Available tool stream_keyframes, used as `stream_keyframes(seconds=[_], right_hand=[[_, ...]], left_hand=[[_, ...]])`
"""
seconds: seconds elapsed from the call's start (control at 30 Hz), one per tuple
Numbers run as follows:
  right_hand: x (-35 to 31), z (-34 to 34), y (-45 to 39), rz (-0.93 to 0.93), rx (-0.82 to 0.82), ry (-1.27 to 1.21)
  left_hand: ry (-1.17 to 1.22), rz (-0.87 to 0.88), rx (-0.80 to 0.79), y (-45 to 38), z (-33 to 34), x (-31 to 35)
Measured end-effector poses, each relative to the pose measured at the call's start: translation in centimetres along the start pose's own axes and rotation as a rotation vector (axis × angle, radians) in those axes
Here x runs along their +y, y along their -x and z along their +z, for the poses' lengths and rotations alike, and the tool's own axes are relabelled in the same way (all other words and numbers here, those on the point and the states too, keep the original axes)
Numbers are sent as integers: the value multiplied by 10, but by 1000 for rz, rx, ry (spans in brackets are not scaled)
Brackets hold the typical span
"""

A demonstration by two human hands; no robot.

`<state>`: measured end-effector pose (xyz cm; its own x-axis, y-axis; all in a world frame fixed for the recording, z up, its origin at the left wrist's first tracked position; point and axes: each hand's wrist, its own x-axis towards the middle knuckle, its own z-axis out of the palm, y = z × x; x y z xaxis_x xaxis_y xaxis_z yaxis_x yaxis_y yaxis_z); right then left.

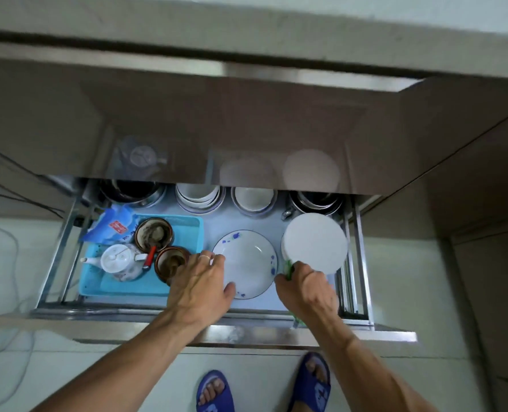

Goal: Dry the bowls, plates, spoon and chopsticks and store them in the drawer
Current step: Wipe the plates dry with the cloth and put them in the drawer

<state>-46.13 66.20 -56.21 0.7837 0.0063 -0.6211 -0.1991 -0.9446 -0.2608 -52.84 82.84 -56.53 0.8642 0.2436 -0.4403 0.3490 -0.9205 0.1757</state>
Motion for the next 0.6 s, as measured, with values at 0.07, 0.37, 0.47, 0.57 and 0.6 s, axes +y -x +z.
stream_keyframes(seconds=[0.07,0.37,0.47,0.57,0.6], right_hand=[[-5,-29,25,-19,43,-20],[-27,-181,122,-98,147,-134],[-31,-218,139,-102,154,-213],[-38,-259,152,-125,159,-273],[-41,-277,156,-146,162,-288]], left_hand=[[10,29,48,20,-31,9],[55,83,319,89,-159,56],[112,86,385,106,-195,80],[203,38,391,115,-231,105],[233,35,411,116,-247,113]])
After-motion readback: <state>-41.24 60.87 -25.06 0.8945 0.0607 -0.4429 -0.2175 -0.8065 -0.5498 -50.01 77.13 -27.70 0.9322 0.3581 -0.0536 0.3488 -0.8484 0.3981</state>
